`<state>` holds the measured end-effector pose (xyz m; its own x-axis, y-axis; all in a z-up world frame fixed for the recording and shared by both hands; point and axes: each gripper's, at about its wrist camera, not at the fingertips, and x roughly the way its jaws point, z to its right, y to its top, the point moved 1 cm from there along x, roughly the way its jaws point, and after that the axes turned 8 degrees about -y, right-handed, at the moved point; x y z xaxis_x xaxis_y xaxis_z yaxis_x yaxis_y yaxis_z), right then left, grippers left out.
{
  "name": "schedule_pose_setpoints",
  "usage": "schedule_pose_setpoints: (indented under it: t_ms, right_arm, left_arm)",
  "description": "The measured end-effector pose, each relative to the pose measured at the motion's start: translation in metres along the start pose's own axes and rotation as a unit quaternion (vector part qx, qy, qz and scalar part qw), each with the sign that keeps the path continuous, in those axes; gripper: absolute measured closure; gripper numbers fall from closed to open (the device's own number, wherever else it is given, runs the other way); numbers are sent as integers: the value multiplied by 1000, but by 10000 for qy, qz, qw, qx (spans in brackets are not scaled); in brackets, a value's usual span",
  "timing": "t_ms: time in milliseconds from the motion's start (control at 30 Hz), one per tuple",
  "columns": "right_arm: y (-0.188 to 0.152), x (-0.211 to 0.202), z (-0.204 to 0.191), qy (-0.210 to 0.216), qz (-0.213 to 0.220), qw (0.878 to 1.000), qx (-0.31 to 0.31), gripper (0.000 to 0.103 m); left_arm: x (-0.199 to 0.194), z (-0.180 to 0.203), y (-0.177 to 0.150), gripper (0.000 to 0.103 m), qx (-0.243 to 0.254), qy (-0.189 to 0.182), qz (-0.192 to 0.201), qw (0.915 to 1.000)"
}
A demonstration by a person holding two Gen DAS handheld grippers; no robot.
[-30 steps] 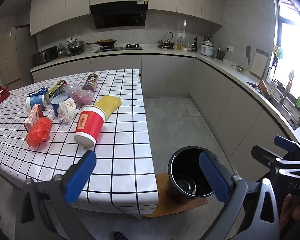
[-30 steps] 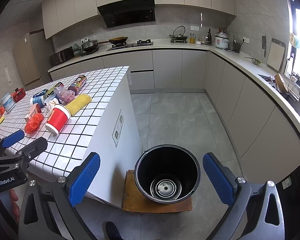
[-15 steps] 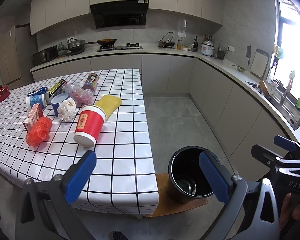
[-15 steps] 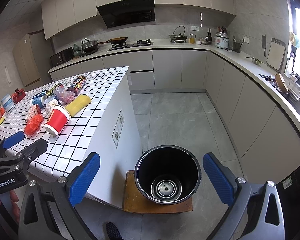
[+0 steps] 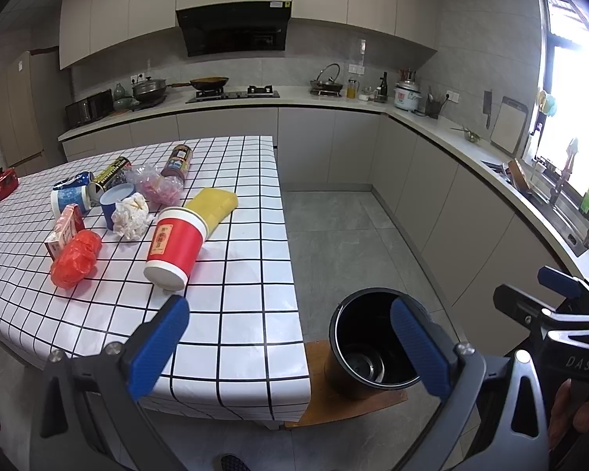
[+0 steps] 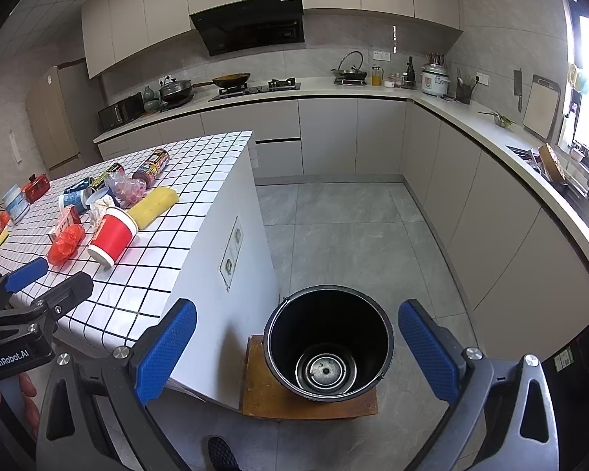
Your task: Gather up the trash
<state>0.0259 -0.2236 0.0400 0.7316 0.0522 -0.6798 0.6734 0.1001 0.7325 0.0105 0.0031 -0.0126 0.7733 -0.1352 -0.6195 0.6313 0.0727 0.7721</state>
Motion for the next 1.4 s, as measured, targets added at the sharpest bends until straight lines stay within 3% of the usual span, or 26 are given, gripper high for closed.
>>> schedule_pose_setpoints:
  t_ms: [1167, 1400]
  right_arm:
    - [3, 5, 5, 5, -30, 10000, 22, 0]
    - [6, 12, 2, 55, -76, 10000, 19, 0]
  left_arm:
    - [1, 3, 2, 0, -9, 26, -4, 10000]
    - [2, -13, 3, 0, -167, 60, -26, 9998]
